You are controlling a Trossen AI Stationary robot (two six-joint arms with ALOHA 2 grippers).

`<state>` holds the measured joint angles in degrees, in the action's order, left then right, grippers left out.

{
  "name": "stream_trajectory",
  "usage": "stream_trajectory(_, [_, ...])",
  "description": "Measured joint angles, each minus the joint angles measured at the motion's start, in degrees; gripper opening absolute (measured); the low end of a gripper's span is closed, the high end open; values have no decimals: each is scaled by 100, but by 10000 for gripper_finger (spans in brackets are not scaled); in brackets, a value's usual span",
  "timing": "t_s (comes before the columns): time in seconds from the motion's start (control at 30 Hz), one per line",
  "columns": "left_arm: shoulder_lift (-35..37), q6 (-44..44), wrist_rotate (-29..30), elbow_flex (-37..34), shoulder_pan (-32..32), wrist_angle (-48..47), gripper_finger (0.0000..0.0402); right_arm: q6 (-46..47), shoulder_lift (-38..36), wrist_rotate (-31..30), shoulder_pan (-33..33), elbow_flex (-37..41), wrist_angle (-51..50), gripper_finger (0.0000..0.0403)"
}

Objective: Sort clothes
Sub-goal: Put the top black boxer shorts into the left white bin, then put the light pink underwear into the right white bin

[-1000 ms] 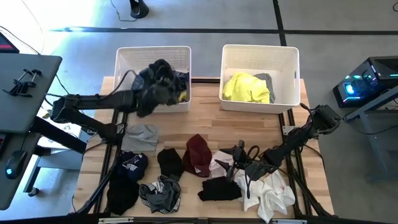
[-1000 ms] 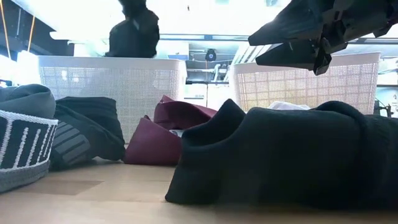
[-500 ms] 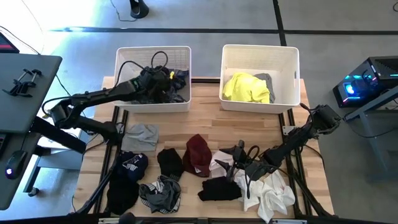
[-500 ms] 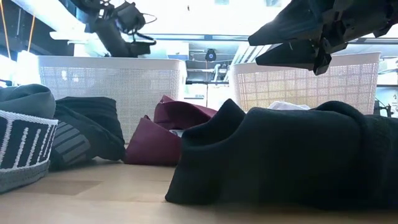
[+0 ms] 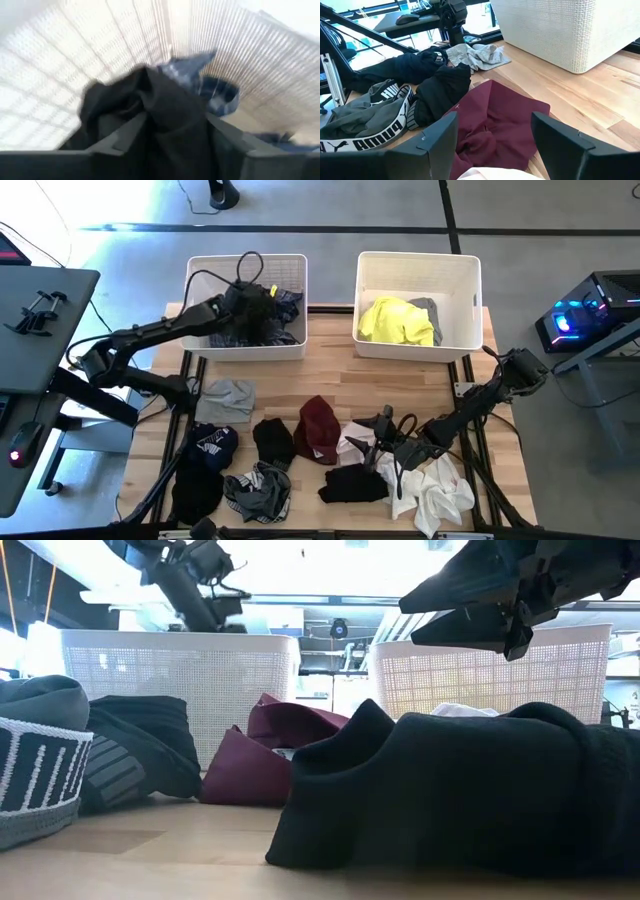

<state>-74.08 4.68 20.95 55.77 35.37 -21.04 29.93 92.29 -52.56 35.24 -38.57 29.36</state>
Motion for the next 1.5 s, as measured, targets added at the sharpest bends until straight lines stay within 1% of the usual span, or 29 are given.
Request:
stream_trajectory(0.1, [29,-86,0,462,-204,-403,204,0,0,-1,0,0,1,236])
stream_trajectory(0.2, [159,-112,-23,717,-676,-554,208,-24,0,-3,0,0,-7,236])
stream_trajectory(0.37, [529,-8,395,763,-1798,-300,187,-44,2,-43,0,0,-96,236])
stream_trajectory(0.43, [658,-14,482,767,-2265,-296,177,-177,-3,139,65,2,-109,236])
stream_trajectory(0.53, [769,-194,510,767,-2985,-300,164,-564,-115,528,335,-2,-119,236])
stream_trajectory(0.67, [793,-465,512,767,-3947,-137,151,-946,-248,491,743,-99,-272,236])
stream_trajectory(0.73, [744,-513,513,765,-4373,12,147,-943,-262,492,840,-111,-385,236])
stream_trajectory(0.8, [677,-554,522,718,-4752,324,144,-864,-262,682,874,-110,-556,236])
stream_trajectory(0.87, [605,-554,533,547,-5050,795,141,-546,-255,856,830,-101,-865,236])
stream_trajectory(0.97, [452,-569,532,265,-5336,1421,140,1,-231,852,682,-90,-1495,236])
stream_trajectory(1.07, [280,-768,527,-82,-5501,2083,140,290,-210,932,479,-90,-1898,236])
stream_trajectory(1.23, [-53,-915,488,-548,-5701,3237,140,170,161,1756,51,-90,-1974,236])
stream_trajectory(1.27, [-114,-921,495,-628,-5721,3359,140,177,272,1879,-49,-90,-1946,236])
stream_trajectory(1.37, [-266,-1058,511,-726,-5738,3582,140,391,595,1975,-285,-90,-1924,230])
stream_trajectory(1.43, [-269,-1062,514,-730,-5735,3538,140,496,778,2165,-421,-90,-1913,216])
stream_trajectory(1.5, [-257,-1061,525,-728,-5735,3557,140,592,945,2313,-541,-90,-1923,192])
